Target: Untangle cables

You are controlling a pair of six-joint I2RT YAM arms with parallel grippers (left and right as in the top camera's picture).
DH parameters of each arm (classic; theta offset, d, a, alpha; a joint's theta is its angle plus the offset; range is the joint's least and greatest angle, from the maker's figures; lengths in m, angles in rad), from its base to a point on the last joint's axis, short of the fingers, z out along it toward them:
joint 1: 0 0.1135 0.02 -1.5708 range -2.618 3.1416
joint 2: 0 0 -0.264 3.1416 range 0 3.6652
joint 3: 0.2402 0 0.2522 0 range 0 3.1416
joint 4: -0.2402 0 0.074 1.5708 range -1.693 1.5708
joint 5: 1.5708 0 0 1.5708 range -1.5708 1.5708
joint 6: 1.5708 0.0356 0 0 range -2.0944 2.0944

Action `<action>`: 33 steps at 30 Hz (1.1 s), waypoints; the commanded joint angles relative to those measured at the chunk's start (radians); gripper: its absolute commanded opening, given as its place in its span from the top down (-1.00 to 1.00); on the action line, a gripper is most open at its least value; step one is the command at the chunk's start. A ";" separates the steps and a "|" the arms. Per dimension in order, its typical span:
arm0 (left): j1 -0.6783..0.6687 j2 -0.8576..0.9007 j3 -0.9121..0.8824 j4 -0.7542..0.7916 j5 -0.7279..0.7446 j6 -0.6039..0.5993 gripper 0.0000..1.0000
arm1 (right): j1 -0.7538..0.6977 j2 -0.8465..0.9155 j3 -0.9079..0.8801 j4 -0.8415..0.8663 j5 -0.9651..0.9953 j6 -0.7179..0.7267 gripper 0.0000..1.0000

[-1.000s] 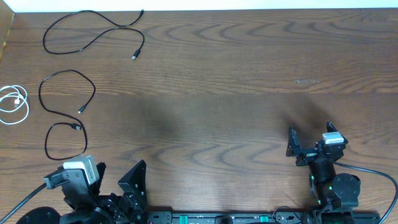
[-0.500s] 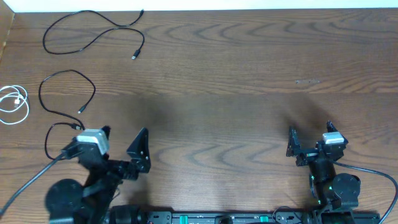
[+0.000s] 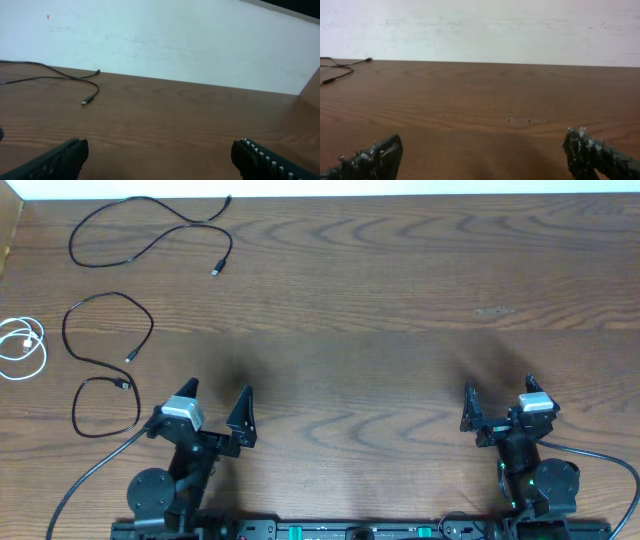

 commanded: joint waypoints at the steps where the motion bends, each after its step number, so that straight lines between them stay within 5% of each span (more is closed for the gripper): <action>1: -0.004 -0.037 -0.047 0.036 -0.040 0.025 -0.93 | -0.005 -0.008 -0.004 -0.002 0.011 0.011 -0.99; 18: -0.039 -0.037 -0.258 0.349 -0.224 0.024 -0.93 | -0.005 -0.008 -0.004 -0.002 0.011 0.011 -0.99; 33: -0.049 -0.038 -0.257 0.138 -0.321 0.048 -0.93 | -0.005 -0.008 -0.004 -0.002 0.011 0.011 -0.99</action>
